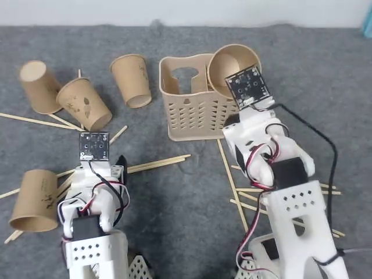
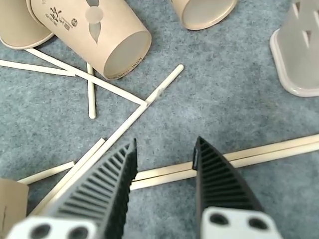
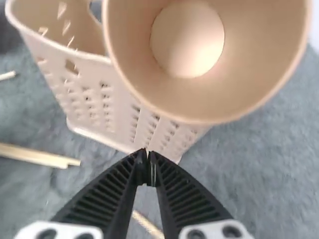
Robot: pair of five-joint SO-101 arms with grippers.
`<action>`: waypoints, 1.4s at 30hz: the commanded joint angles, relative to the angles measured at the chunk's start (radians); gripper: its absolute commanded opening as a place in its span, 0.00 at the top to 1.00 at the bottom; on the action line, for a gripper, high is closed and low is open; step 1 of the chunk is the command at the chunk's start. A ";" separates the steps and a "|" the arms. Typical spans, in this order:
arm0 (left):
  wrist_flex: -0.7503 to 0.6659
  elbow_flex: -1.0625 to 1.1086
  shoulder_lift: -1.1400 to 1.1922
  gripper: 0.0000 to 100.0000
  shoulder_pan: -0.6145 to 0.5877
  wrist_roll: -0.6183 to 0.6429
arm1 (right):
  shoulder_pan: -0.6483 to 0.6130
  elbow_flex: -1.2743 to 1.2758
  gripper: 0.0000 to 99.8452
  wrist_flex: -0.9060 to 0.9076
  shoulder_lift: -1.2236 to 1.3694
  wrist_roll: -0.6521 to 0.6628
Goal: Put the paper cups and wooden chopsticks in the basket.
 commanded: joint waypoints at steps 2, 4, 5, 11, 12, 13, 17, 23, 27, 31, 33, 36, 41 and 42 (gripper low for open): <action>-0.026 -0.005 -0.012 0.83 -0.002 -0.014 | 0.005 0.023 0.99 -0.165 -0.038 0.015; -0.026 -0.005 -0.012 0.83 0.000 -0.014 | 0.007 0.029 0.99 -0.217 -0.038 0.015; -0.026 -0.005 -0.012 0.83 0.000 -0.014 | 0.007 0.029 0.99 -0.236 -0.039 0.015; -0.026 -0.005 -0.012 0.83 0.002 -0.014 | 0.008 0.023 0.99 -0.392 -0.048 0.017; -0.026 -0.005 -0.012 0.83 0.002 -0.014 | 0.015 0.023 0.99 -0.410 -0.048 0.017; -0.026 -0.005 -0.012 0.83 0.002 -0.014 | 0.022 0.023 0.99 -0.421 -0.050 0.017; -0.026 -0.007 -0.012 0.83 -0.002 -0.014 | 0.035 -0.003 0.99 -0.358 -0.085 0.015; -0.026 -0.007 -0.012 0.83 0.000 -0.014 | 0.033 -0.005 0.99 -0.194 -0.285 0.015; -0.026 -0.007 -0.012 0.83 -0.003 -0.014 | 0.033 0.005 0.99 -0.005 -0.441 0.017; -0.026 -0.008 -0.012 0.83 -0.005 -0.014 | 0.073 0.057 0.99 0.186 -0.575 0.017; -0.026 -0.008 -0.012 0.83 -0.005 -0.014 | 0.105 0.104 0.99 0.251 -0.628 0.017; -0.026 -0.008 -0.012 0.83 -0.005 -0.014 | 0.139 0.196 0.99 0.311 -0.690 0.089; -0.021 -0.008 -0.012 0.83 -0.006 -0.014 | 0.156 0.430 0.99 0.354 -0.773 0.302; -0.020 -0.008 -0.012 0.83 -0.006 -0.014 | 0.156 0.479 0.99 0.351 -0.785 0.338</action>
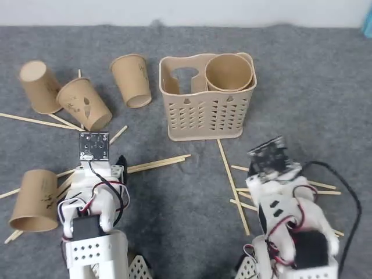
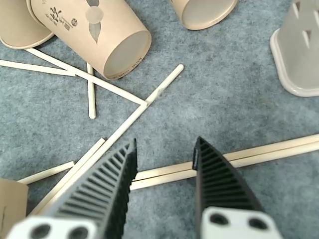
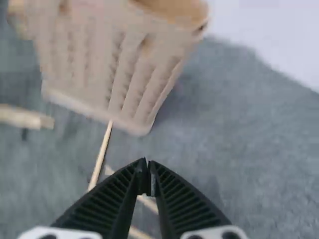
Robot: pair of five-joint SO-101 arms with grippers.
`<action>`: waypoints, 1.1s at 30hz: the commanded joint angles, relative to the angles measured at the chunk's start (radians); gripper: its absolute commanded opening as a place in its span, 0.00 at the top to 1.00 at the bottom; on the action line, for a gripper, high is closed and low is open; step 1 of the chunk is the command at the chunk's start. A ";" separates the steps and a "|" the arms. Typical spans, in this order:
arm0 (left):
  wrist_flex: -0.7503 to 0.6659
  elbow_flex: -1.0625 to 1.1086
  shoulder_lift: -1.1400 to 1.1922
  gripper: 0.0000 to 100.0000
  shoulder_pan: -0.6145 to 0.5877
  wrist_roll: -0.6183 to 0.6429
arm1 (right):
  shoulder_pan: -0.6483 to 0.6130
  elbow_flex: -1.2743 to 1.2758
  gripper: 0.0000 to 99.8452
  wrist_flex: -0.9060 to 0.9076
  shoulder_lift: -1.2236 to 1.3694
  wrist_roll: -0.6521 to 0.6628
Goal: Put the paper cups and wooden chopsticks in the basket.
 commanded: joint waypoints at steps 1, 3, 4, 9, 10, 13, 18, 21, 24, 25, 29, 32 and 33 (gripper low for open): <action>-0.020 -0.008 -0.014 0.83 -0.006 -0.014 | 0.018 0.143 0.99 0.001 -0.048 0.143; -0.020 -0.010 -0.014 0.83 -0.006 -0.014 | 0.019 0.245 0.99 -0.028 -0.076 0.189; -0.020 -0.010 -0.014 0.83 -0.006 -0.014 | 0.021 0.295 0.99 -0.048 -0.090 0.192; -0.020 -0.010 -0.014 0.83 -0.006 -0.014 | 0.021 0.511 0.99 -0.145 -0.199 0.092; -0.021 -0.010 -0.014 0.83 -0.006 -0.014 | 0.021 0.555 0.99 -0.163 -0.229 0.069; -0.020 -0.013 -0.014 0.83 -0.006 -0.014 | 0.041 0.605 0.99 -0.202 -0.272 0.048; -0.020 -0.041 -0.014 0.83 -0.048 -0.012 | 0.124 0.608 0.99 -0.216 -0.262 0.043; -0.008 -0.091 -0.014 0.83 -0.143 -0.012 | 0.127 0.612 0.99 -0.216 -0.262 0.043; 0.034 -0.159 -0.014 0.83 -0.313 -0.012 | 0.127 0.614 0.99 -0.216 -0.262 0.048; 0.046 -0.183 -0.014 0.83 -0.381 -0.012 | 0.127 0.614 0.99 -0.216 -0.262 0.049; 0.098 -0.259 -0.006 0.83 -0.657 -0.026 | 0.125 0.614 0.99 -0.213 -0.262 0.049; 0.178 -0.288 -0.005 0.83 -0.770 -0.098 | 0.125 0.614 0.99 -0.213 -0.262 0.051; 0.216 -0.291 -0.005 0.83 -0.787 -0.123 | 0.125 0.614 0.99 -0.211 -0.262 0.051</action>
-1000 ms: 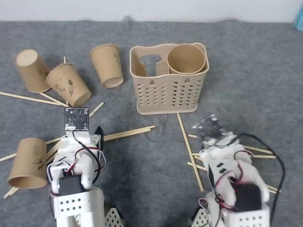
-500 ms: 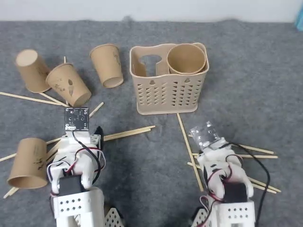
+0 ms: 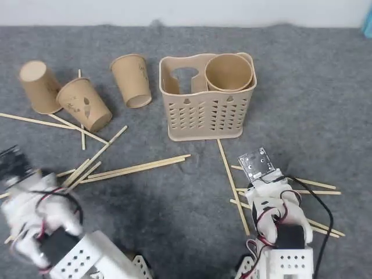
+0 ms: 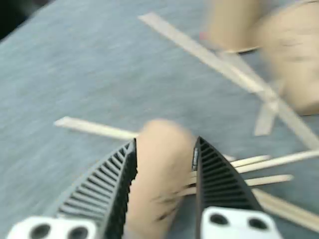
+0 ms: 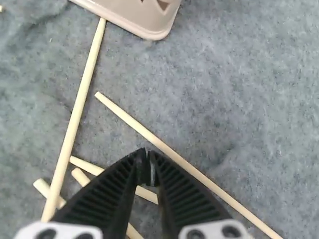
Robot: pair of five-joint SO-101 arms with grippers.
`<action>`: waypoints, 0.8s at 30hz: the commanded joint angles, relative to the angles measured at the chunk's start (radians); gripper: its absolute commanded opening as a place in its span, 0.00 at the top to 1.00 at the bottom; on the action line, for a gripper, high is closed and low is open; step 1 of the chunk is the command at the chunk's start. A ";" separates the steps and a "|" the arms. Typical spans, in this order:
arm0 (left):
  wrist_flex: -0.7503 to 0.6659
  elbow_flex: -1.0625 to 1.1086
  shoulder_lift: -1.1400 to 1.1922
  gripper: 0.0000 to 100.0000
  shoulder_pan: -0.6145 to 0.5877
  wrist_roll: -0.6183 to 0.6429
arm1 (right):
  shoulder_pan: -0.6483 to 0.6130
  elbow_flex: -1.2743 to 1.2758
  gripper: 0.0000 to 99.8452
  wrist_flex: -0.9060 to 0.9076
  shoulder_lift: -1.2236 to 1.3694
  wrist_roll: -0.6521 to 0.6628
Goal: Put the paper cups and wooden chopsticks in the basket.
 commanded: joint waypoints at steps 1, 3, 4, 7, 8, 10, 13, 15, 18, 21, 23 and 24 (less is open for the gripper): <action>0.121 -0.059 -0.005 0.83 -0.091 -0.094 | 0.013 0.018 0.99 -0.015 -0.015 -0.003; 0.204 -0.061 -0.005 0.83 -0.097 -0.120 | 0.013 0.018 0.99 -0.013 -0.015 -0.003; 0.236 -0.061 -0.005 0.83 -0.097 -0.121 | 0.013 0.018 0.99 -0.013 -0.015 -0.003; 0.278 -0.058 -0.005 0.83 -0.123 -0.120 | 0.013 0.018 0.99 -0.012 -0.015 -0.003; 0.278 -0.058 -0.005 0.83 -0.152 -0.118 | 0.013 0.018 0.99 -0.012 -0.015 -0.003; 0.269 -0.056 -0.005 0.83 -0.212 -0.097 | 0.013 0.018 0.99 -0.010 -0.015 -0.003; 0.222 -0.016 -0.005 0.83 -0.255 -0.087 | 0.013 0.018 0.99 -0.010 -0.015 -0.003; 0.169 0.044 -0.005 0.83 -0.250 -0.086 | 0.013 0.018 0.99 -0.010 -0.015 -0.002; 0.080 0.127 -0.009 0.82 -0.250 -0.086 | 0.013 0.018 0.99 -0.010 -0.015 0.012; 0.026 0.162 -0.011 0.82 -0.250 -0.086 | 0.012 0.018 0.99 -0.010 -0.015 0.044; 0.011 0.162 -0.011 0.82 -0.250 -0.084 | 0.012 0.018 0.99 -0.010 -0.015 0.048; 0.000 0.160 -0.011 0.82 -0.250 -0.084 | 0.012 0.018 0.99 -0.010 -0.015 0.048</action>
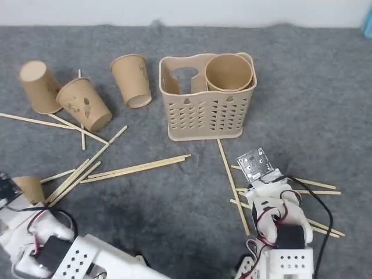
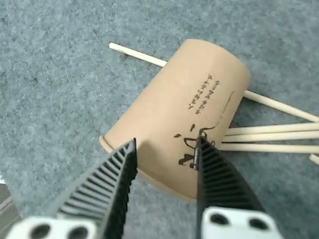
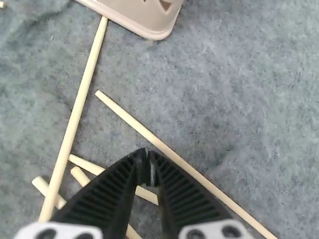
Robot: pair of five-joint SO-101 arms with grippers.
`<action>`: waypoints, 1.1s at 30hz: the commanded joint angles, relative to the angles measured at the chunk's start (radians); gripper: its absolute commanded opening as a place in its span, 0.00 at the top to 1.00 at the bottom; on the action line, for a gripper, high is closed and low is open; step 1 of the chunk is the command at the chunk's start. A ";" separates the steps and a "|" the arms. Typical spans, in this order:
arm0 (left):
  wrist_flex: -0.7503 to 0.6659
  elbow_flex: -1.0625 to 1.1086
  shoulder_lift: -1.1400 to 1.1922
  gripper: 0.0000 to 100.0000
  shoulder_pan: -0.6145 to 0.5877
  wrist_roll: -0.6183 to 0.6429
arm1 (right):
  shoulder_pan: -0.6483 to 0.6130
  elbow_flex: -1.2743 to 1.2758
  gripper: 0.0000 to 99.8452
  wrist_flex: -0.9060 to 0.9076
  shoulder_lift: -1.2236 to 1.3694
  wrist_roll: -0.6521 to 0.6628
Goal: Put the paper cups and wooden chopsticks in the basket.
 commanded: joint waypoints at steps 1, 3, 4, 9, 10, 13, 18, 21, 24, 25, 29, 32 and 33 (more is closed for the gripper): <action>-0.035 0.012 0.003 0.82 -0.005 0.017 | 0.012 0.018 0.99 -0.010 -0.015 0.021; -0.072 0.012 0.003 0.82 -0.003 0.034 | 0.012 0.018 0.99 -0.010 -0.015 0.021; -0.086 0.010 0.003 0.82 0.006 0.058 | 0.012 0.018 0.99 -0.010 -0.015 0.021; -0.048 -0.128 0.002 0.82 0.008 0.103 | 0.012 0.018 0.99 -0.010 -0.015 0.023; -0.020 -0.180 0.002 0.82 0.006 0.103 | 0.012 0.018 0.99 -0.010 -0.015 0.023; 0.081 -0.294 0.002 0.82 0.006 0.103 | 0.012 0.018 0.99 -0.010 -0.015 0.025; 0.164 -0.302 0.002 0.82 0.005 0.084 | 0.010 0.015 0.99 0.008 -0.015 0.028; 0.163 -0.242 0.002 0.82 -0.011 -0.011 | -0.018 0.017 0.99 0.012 -0.015 0.028; 0.110 -0.173 0.000 0.82 -0.054 -0.046 | -0.024 0.017 0.99 0.012 -0.015 0.029; 0.066 -0.147 0.000 0.81 -0.080 -0.046 | -0.024 0.017 0.99 0.012 -0.015 0.029; -0.078 -0.048 0.000 0.76 -0.155 -0.044 | -0.024 0.017 0.99 0.012 -0.015 0.029; -0.149 0.012 0.000 0.73 -0.160 -0.044 | -0.024 0.017 0.99 0.012 -0.015 0.029; -0.170 0.024 0.000 0.73 -0.160 -0.041 | -0.024 0.017 0.99 0.012 -0.015 0.029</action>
